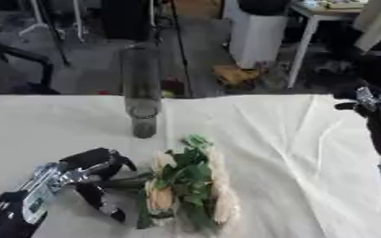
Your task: Arrange flowers into the vase.
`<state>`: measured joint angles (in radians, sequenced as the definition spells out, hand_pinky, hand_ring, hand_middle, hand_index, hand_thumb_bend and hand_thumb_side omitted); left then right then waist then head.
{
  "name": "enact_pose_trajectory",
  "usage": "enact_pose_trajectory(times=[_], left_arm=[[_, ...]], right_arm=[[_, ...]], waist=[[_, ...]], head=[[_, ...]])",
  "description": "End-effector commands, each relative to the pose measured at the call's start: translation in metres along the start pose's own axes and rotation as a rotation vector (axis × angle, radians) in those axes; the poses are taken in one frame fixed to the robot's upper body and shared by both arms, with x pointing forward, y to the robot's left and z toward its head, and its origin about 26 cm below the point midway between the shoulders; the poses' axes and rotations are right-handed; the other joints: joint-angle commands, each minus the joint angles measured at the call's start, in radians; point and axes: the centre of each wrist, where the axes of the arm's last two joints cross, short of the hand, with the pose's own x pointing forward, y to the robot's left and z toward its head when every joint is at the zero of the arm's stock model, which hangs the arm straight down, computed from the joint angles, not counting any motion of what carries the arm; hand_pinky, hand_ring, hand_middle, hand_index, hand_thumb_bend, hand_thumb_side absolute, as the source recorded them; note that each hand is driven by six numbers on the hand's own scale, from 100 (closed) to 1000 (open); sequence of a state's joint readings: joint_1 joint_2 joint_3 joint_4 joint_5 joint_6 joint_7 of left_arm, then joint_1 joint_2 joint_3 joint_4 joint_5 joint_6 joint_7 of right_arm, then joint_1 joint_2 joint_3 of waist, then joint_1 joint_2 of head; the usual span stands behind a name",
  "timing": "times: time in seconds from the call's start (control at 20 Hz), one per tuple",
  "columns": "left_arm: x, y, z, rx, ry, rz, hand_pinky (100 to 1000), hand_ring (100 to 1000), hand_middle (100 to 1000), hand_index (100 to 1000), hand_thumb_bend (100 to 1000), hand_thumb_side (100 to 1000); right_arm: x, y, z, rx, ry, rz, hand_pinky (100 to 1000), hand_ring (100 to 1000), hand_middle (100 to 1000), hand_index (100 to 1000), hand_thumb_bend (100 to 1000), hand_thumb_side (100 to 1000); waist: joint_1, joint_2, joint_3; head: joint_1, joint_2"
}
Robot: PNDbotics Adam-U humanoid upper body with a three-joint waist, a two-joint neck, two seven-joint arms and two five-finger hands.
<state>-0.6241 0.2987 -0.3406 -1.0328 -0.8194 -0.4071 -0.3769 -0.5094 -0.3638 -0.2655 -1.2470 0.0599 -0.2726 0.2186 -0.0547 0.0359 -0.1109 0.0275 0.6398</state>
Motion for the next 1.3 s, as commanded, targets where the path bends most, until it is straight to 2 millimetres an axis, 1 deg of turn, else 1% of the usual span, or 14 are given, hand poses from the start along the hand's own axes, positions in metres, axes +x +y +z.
enact_pose_trajectory(times=[0.05,0.15,0.25,0.45,0.6,0.9,1.05,1.3], left_arm=[[-0.003,-0.005,0.001,-0.044,0.013,0.004,384,401,311,797,991,629],[-0.004,-0.010,0.000,-0.066,0.019,0.019,397,411,322,801,984,625],[-0.005,-0.016,-0.002,-0.083,0.023,0.040,390,386,303,801,972,609],[-0.004,-0.021,-0.004,-0.095,0.021,0.077,393,373,289,802,953,578],[-0.003,-0.022,-0.006,-0.094,0.019,0.099,397,372,284,803,944,571],[0.002,-0.021,-0.012,-0.090,-0.011,0.126,404,370,278,806,910,591],[0.005,-0.021,-0.016,-0.101,-0.029,0.122,406,375,282,806,911,600],[0.009,-0.020,-0.021,-0.117,-0.051,0.095,417,409,305,801,922,610]], right_arm=[[0.009,-0.010,-0.005,-0.015,-0.029,0.017,674,738,712,713,100,885],[0.009,-0.010,-0.005,-0.016,-0.029,0.018,674,738,712,713,100,885],[0.009,-0.011,-0.005,-0.016,-0.028,0.017,674,738,712,713,100,885],[0.009,-0.010,-0.005,-0.014,-0.028,0.017,674,738,712,713,100,885],[0.009,-0.010,-0.005,-0.013,-0.028,0.016,674,738,712,712,100,885],[0.009,-0.009,-0.005,-0.011,-0.029,0.014,674,738,711,712,100,885],[0.009,-0.009,-0.006,-0.009,-0.030,0.014,674,738,711,712,100,884],[0.009,-0.008,-0.006,-0.007,-0.031,0.013,675,738,711,712,100,885]], waist=[[0.000,-0.009,0.001],[-0.001,-0.009,0.001],[-0.001,-0.008,0.001],[-0.001,-0.007,0.001],[0.000,-0.007,0.000],[0.000,-0.007,-0.003],[0.000,-0.007,-0.005],[0.001,-0.007,-0.008]], head=[[-0.003,-0.001],[-0.004,-0.001],[-0.003,0.000],[-0.003,0.001],[-0.002,0.000],[0.001,-0.002],[0.003,-0.001],[0.006,-0.001]])
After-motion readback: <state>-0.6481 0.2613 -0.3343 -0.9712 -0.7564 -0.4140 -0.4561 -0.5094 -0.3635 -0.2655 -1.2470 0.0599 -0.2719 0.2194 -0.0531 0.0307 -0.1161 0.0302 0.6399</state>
